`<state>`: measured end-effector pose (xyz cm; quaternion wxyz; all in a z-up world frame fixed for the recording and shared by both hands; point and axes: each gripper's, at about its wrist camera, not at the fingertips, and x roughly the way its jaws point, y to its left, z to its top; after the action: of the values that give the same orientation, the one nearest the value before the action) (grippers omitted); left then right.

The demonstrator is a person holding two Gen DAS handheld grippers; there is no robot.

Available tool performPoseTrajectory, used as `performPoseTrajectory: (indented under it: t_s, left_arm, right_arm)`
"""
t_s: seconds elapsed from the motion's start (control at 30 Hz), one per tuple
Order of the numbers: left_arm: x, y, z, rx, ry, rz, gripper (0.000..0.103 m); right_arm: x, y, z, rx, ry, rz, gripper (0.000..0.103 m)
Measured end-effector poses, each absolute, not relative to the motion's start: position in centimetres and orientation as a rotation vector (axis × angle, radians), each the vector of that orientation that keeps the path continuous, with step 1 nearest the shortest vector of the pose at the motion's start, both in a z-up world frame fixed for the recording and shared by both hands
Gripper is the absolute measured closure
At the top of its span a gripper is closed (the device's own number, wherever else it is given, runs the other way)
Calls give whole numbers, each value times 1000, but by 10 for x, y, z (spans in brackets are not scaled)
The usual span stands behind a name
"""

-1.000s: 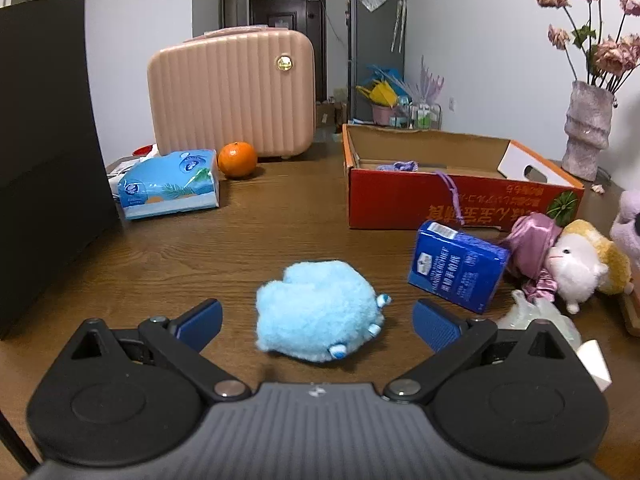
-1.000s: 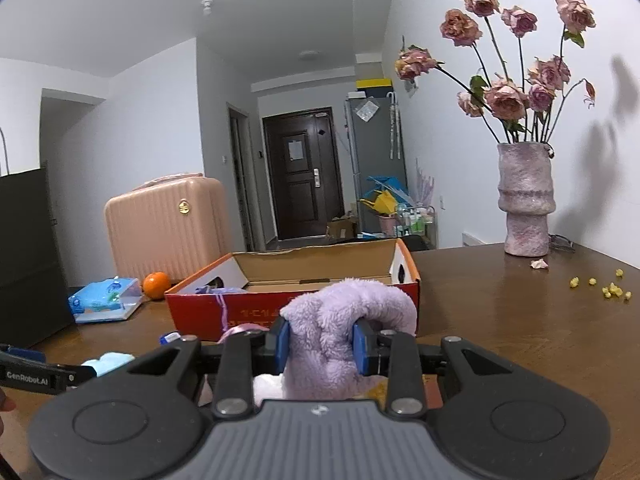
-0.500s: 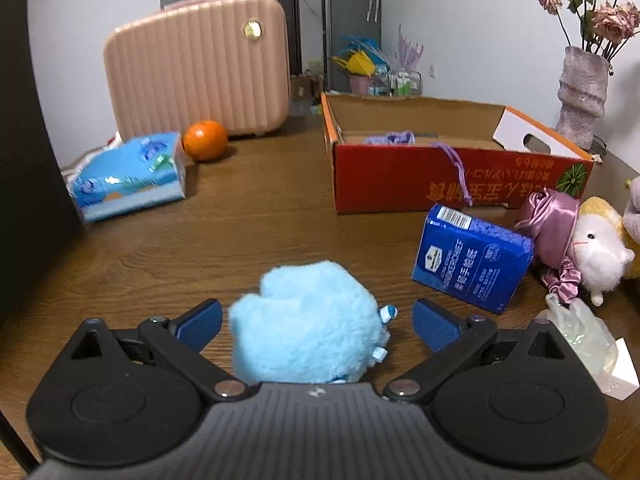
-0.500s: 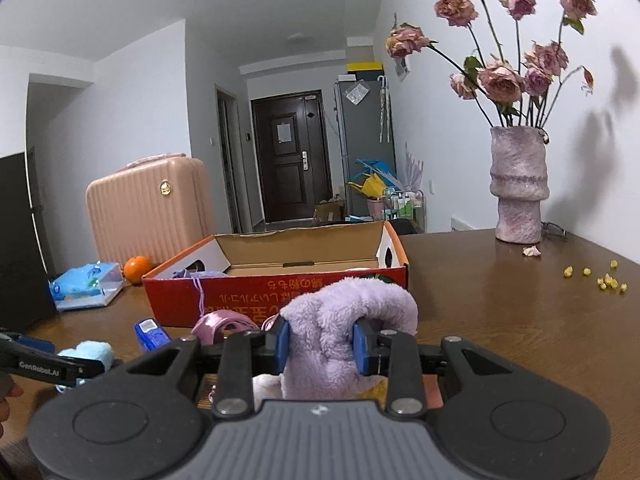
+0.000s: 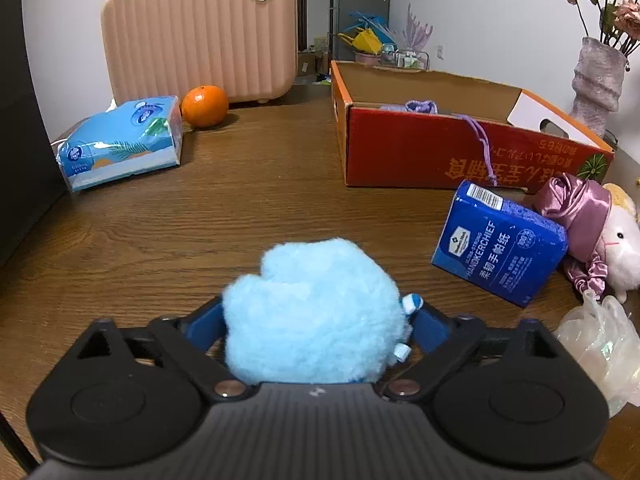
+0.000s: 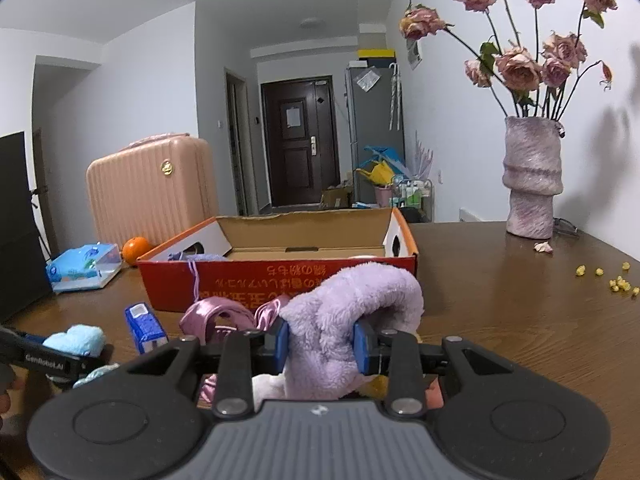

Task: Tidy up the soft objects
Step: 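Grasp the light-blue plush with the left gripper while the right gripper grips the lilac towel, then carry the light-blue plush and lilac towel with both tools over the cardboard box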

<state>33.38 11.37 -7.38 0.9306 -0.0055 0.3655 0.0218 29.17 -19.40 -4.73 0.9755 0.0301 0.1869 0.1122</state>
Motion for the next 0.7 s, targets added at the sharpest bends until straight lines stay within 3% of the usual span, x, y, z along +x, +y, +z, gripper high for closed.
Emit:
performPoseTrajectory:
  t_s: [0.2,0.7]
  left_arm:
    - [330,113,-71,-7,725,38,23]
    - [308,112,-52,2,601,93,23]
  right_arm:
    - [291,-194,-48,65,379,238,72]
    - [288,-197,-46,78,367,238,72]
